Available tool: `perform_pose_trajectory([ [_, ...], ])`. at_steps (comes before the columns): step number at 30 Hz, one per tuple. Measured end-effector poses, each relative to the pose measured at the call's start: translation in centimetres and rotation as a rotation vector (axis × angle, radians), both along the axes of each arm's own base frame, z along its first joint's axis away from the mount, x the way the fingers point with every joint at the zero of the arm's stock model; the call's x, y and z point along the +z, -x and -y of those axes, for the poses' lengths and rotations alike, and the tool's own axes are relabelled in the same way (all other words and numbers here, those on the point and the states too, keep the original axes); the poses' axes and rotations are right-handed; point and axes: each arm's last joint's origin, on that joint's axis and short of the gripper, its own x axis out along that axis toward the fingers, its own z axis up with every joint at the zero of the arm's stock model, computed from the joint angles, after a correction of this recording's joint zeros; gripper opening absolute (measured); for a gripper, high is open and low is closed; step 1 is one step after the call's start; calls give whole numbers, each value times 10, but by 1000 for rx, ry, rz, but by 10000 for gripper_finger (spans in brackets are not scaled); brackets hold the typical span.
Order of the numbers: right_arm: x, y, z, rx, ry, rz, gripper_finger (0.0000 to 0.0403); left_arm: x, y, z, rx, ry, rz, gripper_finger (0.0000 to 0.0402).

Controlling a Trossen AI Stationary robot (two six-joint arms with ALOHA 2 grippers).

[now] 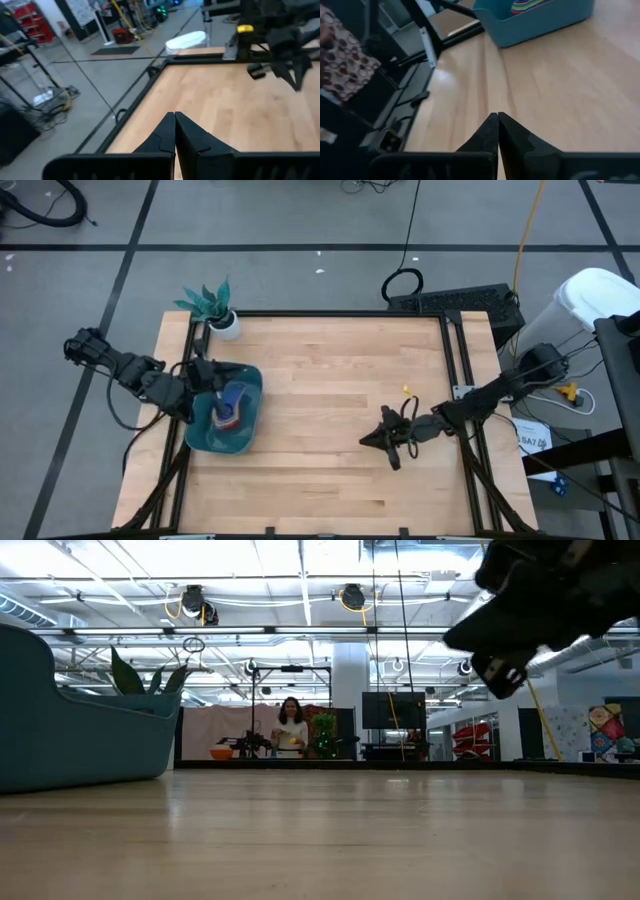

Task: Nest measuring cups in basket
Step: Adjust the blue bin

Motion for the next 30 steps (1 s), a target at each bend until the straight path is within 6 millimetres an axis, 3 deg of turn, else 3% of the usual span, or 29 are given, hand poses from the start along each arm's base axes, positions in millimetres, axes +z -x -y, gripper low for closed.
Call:
perform_pose_trajectory([
  [6, -1, -39, 0, 38, 58, -27, 0, 6, 9, -4, 36, -54, 26, 3],
  [16, -5, -100, 4, 87, 151, -70, 0, 12, 47, -22, -14, 6, 88, 3],
  [24, -1, -145, 10, 177, 166, -19, 0, 11, 54, -23, -54, -50, 51, 3],
  [30, 1, -177, 24, 227, 179, -9, 0, 25, 74, -33, -220, -27, 106, 3],
])
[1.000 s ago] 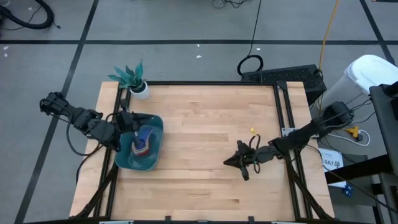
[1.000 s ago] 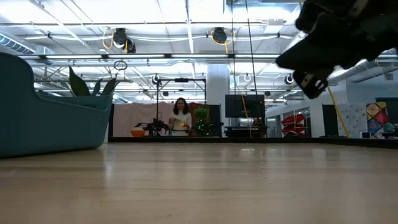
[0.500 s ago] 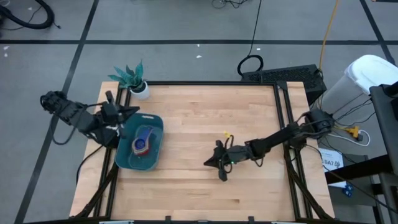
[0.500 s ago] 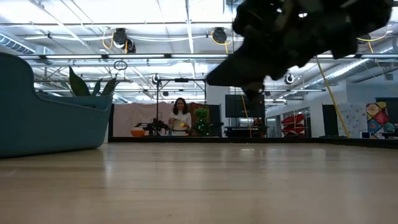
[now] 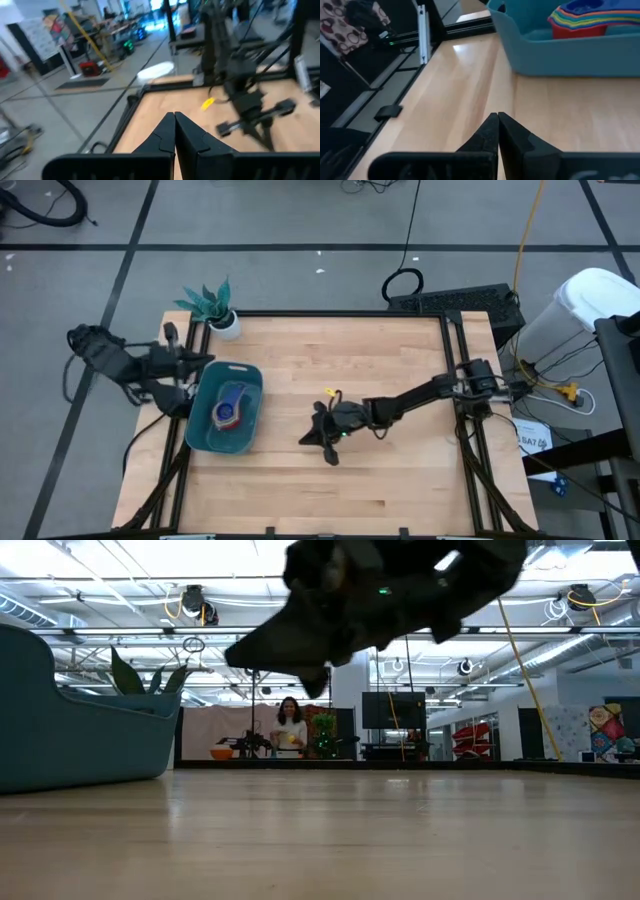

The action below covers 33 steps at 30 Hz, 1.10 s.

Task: Nest measuring cups in basket
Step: Adjust the blue bin

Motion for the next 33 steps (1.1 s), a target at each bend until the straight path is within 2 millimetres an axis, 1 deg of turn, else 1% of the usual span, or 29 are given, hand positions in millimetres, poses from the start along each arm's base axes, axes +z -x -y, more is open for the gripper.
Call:
perform_pose_trajectory([
  [2, 3, -9, 5, 11, -6, 14, 0, 4, 9, -5, -29, 16, 33, 3],
  [5, 6, -19, 9, 22, -6, 33, 0, 3, 22, -13, -77, 43, 66, 3],
  [9, 9, -23, 16, 16, 28, 31, 0, -2, 26, -15, -80, 44, 33, 3],
  [13, 9, -25, 27, -6, 40, 35, 0, -3, 26, -15, -91, 47, 33, 3],
  [20, 7, -25, 42, -26, 76, 17, 0, -18, 14, -6, -103, 38, 15, 3],
  [24, 7, -25, 50, -20, 85, 22, 0, -20, 10, -3, -119, 59, 43, 3],
  [26, 7, -25, 52, -14, 92, 25, 0, -21, 8, -1, -154, 73, 54, 3],
  [33, 6, -26, 54, 24, 134, 58, 0, -32, 1, 4, -167, 127, 46, 3],
])
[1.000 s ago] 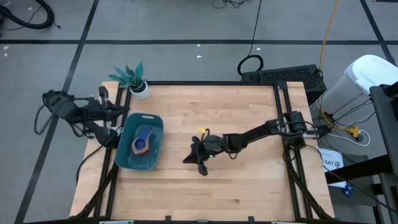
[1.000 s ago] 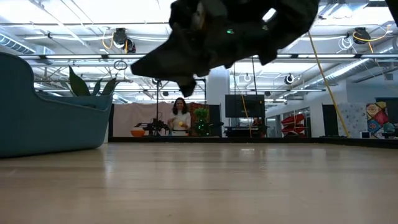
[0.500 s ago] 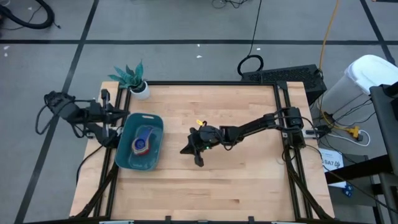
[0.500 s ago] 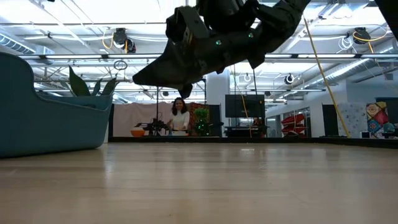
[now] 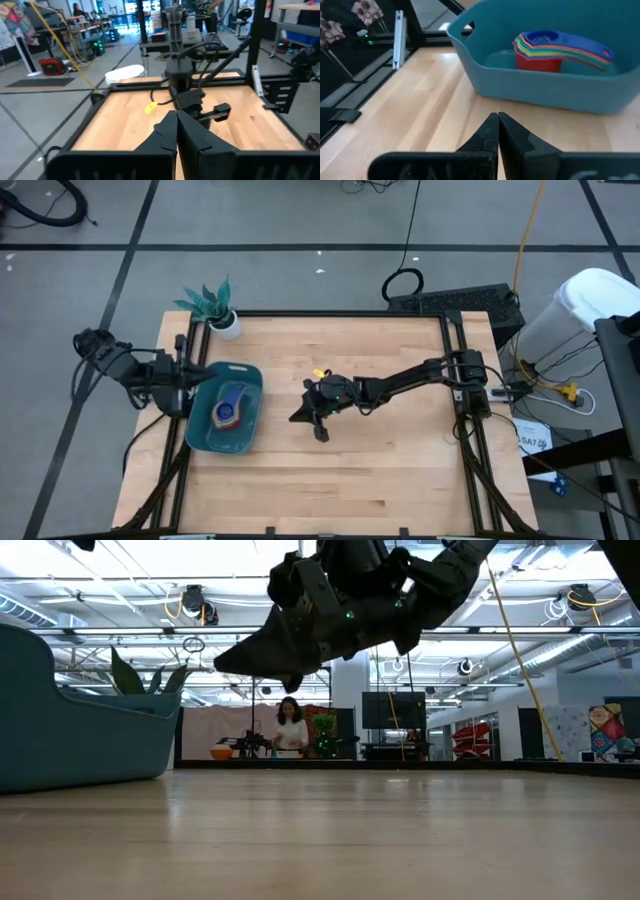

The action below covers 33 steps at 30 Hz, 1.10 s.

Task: Nest measuring cups in basket
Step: Adjust the blue bin

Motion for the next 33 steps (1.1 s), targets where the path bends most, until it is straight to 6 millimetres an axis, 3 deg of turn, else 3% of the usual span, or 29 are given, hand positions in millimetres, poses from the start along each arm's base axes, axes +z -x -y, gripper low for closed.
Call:
perform_pose_trajectory([
  [6, -22, -22, 4, 68, -67, 3, 0, -7, -6, 4, -6, 23, 12, 3],
  [13, -15, -51, 2, 102, -49, 43, 0, -7, -6, 2, 26, 24, 13, 3],
  [33, -18, -59, 41, -9, 25, 92, 0, -3, -8, -1, 29, 5, 48, 3],
])
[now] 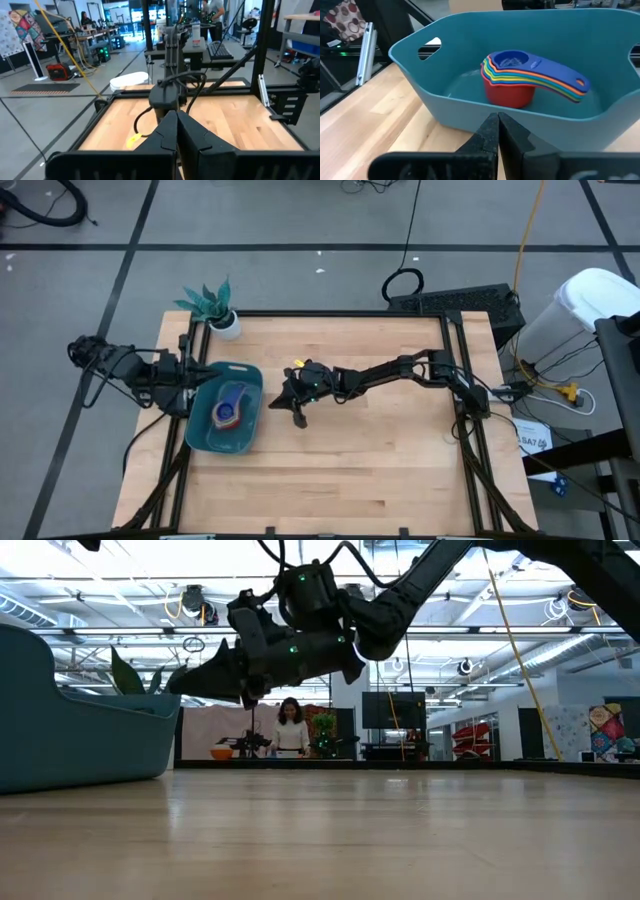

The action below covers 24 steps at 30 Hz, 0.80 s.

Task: Nest measuring cups in basket
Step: Adjust the blue bin

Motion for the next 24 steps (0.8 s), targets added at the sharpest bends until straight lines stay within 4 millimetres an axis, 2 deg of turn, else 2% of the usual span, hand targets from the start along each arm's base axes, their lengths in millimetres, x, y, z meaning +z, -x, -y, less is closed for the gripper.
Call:
perform_pose_trajectory([
  [8, 2, -2, 2, -8, 0, 12, 0, 0, -1, -1, -7, -6, -3, 3],
  [16, -13, -21, -10, 22, -18, -32, 0, 0, -1, -2, -8, 0, -6, 3],
  [24, -14, -33, -14, 44, -44, -29, 0, -1, -1, -1, -23, 5, -9, 3],
])
